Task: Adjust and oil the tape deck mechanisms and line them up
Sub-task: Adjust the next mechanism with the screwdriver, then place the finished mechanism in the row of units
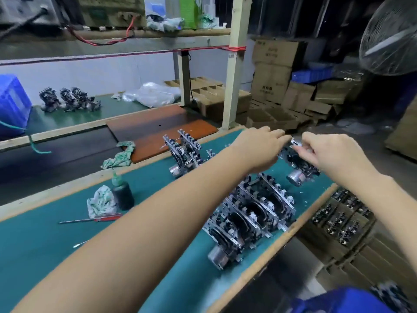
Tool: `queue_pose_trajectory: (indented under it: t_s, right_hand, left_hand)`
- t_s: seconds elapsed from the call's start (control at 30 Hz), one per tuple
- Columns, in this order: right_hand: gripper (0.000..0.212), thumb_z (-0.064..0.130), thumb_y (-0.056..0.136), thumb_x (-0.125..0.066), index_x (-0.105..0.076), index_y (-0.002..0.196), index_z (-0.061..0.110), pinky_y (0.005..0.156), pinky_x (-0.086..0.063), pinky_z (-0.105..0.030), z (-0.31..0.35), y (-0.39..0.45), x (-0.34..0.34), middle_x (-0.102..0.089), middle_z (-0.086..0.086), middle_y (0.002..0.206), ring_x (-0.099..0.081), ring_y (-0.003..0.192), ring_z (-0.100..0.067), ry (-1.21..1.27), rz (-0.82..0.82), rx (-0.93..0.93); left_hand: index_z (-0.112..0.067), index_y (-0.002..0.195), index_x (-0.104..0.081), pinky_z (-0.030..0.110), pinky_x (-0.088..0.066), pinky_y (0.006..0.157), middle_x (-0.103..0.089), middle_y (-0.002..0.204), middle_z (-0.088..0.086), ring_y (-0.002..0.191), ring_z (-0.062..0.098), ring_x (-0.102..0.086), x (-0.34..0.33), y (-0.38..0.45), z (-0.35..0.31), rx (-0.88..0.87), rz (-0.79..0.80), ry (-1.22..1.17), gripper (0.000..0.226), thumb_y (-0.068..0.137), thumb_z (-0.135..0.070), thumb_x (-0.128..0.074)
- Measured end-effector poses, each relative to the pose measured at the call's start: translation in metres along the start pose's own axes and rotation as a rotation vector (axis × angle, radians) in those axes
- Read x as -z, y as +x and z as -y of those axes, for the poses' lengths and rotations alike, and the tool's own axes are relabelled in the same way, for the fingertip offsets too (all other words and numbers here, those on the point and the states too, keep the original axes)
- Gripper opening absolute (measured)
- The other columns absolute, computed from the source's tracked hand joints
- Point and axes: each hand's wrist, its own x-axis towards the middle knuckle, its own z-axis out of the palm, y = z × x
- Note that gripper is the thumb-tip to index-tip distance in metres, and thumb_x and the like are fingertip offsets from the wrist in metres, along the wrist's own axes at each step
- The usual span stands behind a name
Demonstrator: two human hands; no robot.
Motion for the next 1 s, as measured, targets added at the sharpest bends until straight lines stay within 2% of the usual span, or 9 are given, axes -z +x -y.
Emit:
queue_pose_trajectory:
  t_s: [0.17,0.3,0.4,0.47,0.57,0.67,0.77,0.9,1.0]
  right_hand:
    - [0.030,0.039,0.091,-0.056,-0.039,0.076,0.019,0.057,-0.032,-0.034,-0.003,-0.024,-0.038,-0.062,-0.011,0.066,-0.061,0.067,-0.035,-0.011,0.193,-0.070]
    - [0.035,0.041,0.091,-0.054,-0.038,0.069,0.019,0.053,-0.029,-0.034,-0.004,-0.028,-0.050,-0.039,0.006,0.052,-0.047,0.058,-0.030,0.142,0.248,-0.088]
    - [0.040,0.037,0.091,-0.055,-0.036,0.061,0.020,0.048,-0.024,-0.031,-0.003,-0.027,-0.052,-0.039,0.008,0.047,-0.039,0.049,-0.011,0.313,0.248,-0.147]
    - [0.041,0.037,0.092,-0.053,-0.036,0.059,0.020,0.049,-0.023,-0.027,-0.001,-0.025,-0.051,-0.042,0.007,0.048,-0.039,0.051,-0.006,0.364,0.274,-0.201]
    - [0.040,0.041,0.095,-0.046,-0.038,0.064,0.017,0.056,-0.029,-0.033,0.009,-0.019,-0.044,-0.051,0.002,0.060,-0.053,0.066,-0.022,0.218,0.361,-0.226]
    - [0.036,0.053,0.095,-0.038,-0.044,0.091,0.017,0.061,-0.035,-0.031,0.022,-0.011,-0.027,-0.064,-0.004,0.091,-0.062,0.088,-0.027,-0.212,0.386,-0.175]
    - [0.037,0.054,0.094,-0.037,-0.041,0.107,0.019,0.060,-0.034,-0.029,0.043,-0.002,-0.003,-0.065,0.000,0.100,-0.064,0.090,-0.024,-0.268,0.310,-0.130]
    - [0.029,0.054,0.091,-0.037,-0.043,0.099,0.027,0.055,-0.030,-0.029,0.104,0.000,0.029,-0.062,0.007,0.088,-0.062,0.082,-0.022,-0.049,0.189,-0.049]
    - [0.031,0.059,0.087,-0.033,-0.041,0.093,0.030,0.054,-0.031,-0.031,0.168,-0.007,0.045,-0.055,0.010,0.079,-0.058,0.074,-0.018,0.219,0.200,0.080]
  left_hand:
    - [-0.016,0.142,-0.037,0.035,-0.038,0.097,-0.044,0.142,0.001,0.128,0.021,-0.043,-0.031,0.010,-0.022,0.013,0.163,-0.057,0.041,0.100,-0.017,-0.036]
    - [-0.019,0.137,-0.045,0.034,-0.038,0.096,-0.051,0.138,-0.001,0.126,0.021,-0.047,-0.043,0.005,-0.022,0.074,0.161,-0.161,0.039,0.103,-0.034,-0.031]
    - [-0.021,0.137,-0.046,0.035,-0.039,0.095,-0.050,0.139,-0.002,0.125,0.021,-0.047,-0.044,0.006,-0.020,0.095,0.143,-0.213,0.045,0.102,-0.043,-0.028]
    - [-0.019,0.137,-0.045,0.036,-0.039,0.092,-0.049,0.140,-0.001,0.124,0.022,-0.048,-0.047,0.007,-0.020,0.104,0.171,-0.220,0.046,0.102,-0.044,-0.028]
    - [-0.016,0.138,-0.041,0.037,-0.040,0.091,-0.046,0.141,0.001,0.123,0.023,-0.047,-0.055,0.006,-0.026,0.112,0.173,-0.208,0.044,0.102,-0.040,-0.030]
    - [-0.015,0.138,-0.040,0.038,-0.040,0.093,-0.043,0.141,0.002,0.123,0.023,-0.045,-0.055,0.002,-0.030,0.136,0.160,-0.221,0.042,0.103,-0.037,-0.028]
    - [-0.014,0.132,-0.045,0.039,-0.039,0.093,-0.045,0.138,0.004,0.122,0.024,-0.046,-0.042,-0.013,-0.028,0.186,0.086,-0.271,0.037,0.101,-0.032,-0.033]
    - [-0.017,0.117,-0.060,0.036,-0.039,0.091,-0.058,0.123,-0.001,0.113,0.020,-0.049,-0.015,-0.084,-0.008,0.295,-0.165,-0.287,0.030,0.093,-0.029,-0.045]
    - [-0.020,0.104,-0.067,0.035,-0.041,0.087,-0.064,0.109,-0.006,0.104,0.017,-0.053,-0.005,-0.175,0.009,0.517,-0.238,-0.391,0.024,0.090,-0.036,-0.055]
